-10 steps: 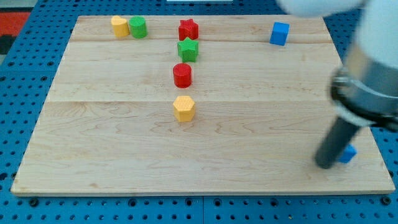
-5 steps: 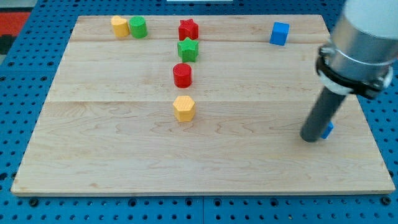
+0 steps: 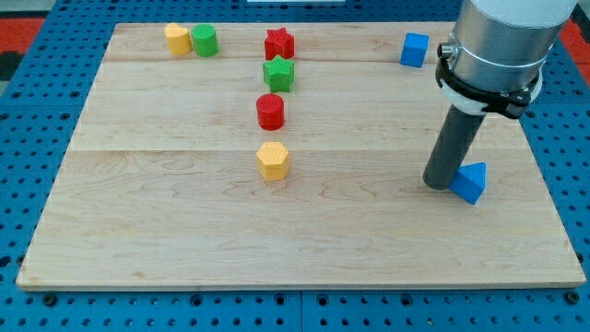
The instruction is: Place the blue triangle right to the red circle
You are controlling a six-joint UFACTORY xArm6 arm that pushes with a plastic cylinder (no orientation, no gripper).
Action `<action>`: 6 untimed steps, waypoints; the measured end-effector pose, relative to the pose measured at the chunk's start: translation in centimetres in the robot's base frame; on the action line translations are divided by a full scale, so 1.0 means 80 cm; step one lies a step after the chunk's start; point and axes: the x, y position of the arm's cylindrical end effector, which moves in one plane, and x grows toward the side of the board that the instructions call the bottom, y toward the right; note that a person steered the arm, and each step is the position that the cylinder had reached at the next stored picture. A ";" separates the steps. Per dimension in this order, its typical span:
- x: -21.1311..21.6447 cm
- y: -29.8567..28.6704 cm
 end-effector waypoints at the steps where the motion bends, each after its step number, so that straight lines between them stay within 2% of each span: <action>1: 0.022 -0.011; 2: 0.063 0.045; 3: 0.045 0.096; 4: 0.020 0.031; 5: -0.001 -0.087; 6: -0.023 -0.085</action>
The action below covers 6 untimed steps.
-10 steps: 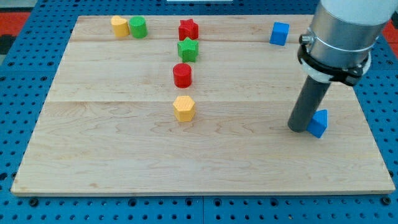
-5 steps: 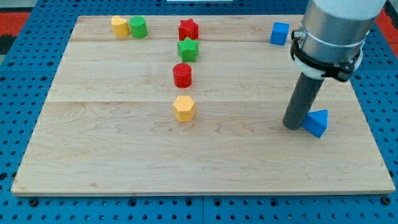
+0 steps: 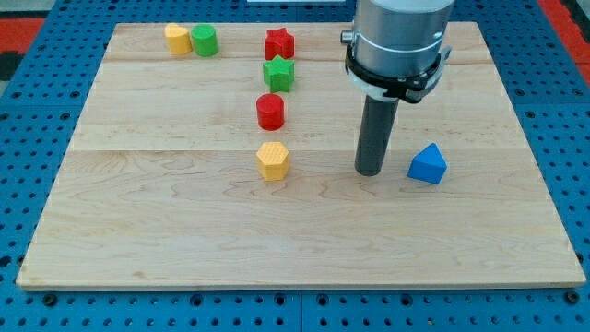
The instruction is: Place the blue triangle right to the red circle
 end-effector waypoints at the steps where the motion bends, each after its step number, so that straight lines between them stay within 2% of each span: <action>1: 0.055 0.030; 2: 0.009 0.066; 3: -0.046 0.062; 5: -0.008 0.122; 6: -0.058 0.147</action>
